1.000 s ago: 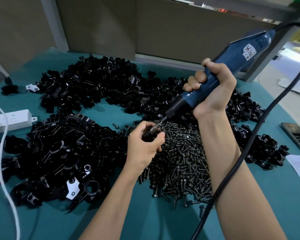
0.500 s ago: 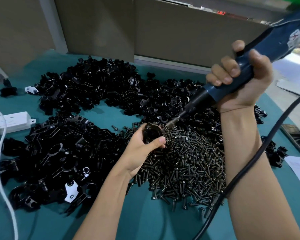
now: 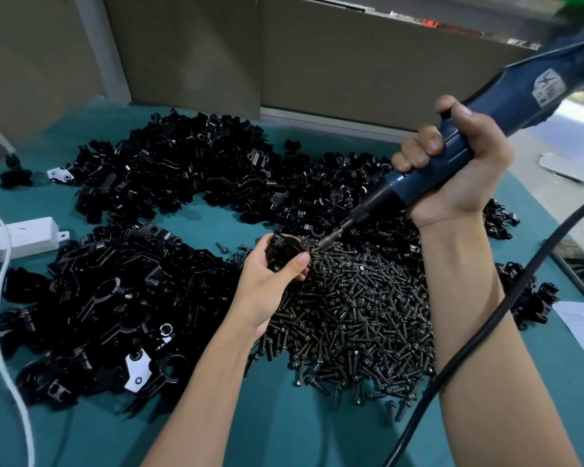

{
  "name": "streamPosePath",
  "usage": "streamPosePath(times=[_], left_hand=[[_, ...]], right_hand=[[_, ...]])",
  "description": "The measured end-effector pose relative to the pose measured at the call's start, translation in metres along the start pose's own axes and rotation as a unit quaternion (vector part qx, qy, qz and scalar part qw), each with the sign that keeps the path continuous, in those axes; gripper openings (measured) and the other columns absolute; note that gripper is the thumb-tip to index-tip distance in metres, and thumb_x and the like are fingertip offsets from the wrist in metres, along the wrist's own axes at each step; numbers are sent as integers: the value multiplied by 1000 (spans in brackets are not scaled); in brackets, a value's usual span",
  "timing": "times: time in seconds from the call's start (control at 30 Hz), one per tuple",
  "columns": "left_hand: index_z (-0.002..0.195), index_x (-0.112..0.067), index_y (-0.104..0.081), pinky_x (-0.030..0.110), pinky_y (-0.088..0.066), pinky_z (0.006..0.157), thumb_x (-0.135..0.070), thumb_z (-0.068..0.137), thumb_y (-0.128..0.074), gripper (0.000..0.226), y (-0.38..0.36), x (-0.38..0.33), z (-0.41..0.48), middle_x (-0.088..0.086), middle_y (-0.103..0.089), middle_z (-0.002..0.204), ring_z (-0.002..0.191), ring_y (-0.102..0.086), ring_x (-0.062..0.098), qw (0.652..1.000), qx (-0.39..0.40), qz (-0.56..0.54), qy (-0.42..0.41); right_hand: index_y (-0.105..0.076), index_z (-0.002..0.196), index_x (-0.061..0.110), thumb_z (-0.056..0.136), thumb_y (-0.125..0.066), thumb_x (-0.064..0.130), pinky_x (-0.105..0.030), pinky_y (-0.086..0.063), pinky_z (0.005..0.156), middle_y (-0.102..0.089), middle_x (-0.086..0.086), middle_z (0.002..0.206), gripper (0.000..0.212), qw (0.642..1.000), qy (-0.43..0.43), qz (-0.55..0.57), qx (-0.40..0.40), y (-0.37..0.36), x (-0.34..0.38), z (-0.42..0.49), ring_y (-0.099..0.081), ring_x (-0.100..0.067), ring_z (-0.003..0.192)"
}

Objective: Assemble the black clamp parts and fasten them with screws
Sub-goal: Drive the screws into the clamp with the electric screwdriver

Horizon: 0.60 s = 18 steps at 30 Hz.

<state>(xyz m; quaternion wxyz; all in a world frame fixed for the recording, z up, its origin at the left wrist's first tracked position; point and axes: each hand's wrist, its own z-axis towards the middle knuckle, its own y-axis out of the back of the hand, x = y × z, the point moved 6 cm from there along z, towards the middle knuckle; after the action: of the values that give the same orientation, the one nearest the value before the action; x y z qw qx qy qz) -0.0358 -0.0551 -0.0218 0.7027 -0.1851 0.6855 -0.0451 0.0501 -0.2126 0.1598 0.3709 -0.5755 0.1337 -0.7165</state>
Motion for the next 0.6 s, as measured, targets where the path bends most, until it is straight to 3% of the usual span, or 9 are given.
streamPosePath(times=[0.13,0.27,0.4,0.6], left_hand=[[121,-10,-59,24,-51,90,-32,74,-77,55,-3,-2,-1,-5,-72,87,74,-64,8,1000,6,-4,-14],[101,-18,-62,15,-51,78,-20,83,-76,23,-1,-2,0,-10,-69,78,71,-61,7,1000,3,12,-25],[114,-14,-59,18,-52,83,-32,75,-76,46,-4,-5,-1,-15,-69,78,72,-61,4,999,13,19,-32],[103,-25,-62,10,-50,76,-31,76,-77,31,-5,-9,-3,-14,-72,84,74,-64,1,998,12,33,-46]], right_hand=[[-52,82,15,82,-49,19,-23,-37,49,-45,5,51,5,1000,6,5,-16,4,0,-1,-42,-11,44],[-54,83,15,85,-49,18,-23,-37,49,-46,5,52,5,999,17,7,-30,6,1,-2,-42,-10,44],[-54,81,15,82,-52,20,-23,-37,49,-45,5,52,5,999,13,17,-40,5,-1,-1,-42,-11,44],[-55,79,14,87,-50,17,-23,-37,49,-45,4,52,10,998,6,8,-55,5,-6,1,-41,-12,44]])
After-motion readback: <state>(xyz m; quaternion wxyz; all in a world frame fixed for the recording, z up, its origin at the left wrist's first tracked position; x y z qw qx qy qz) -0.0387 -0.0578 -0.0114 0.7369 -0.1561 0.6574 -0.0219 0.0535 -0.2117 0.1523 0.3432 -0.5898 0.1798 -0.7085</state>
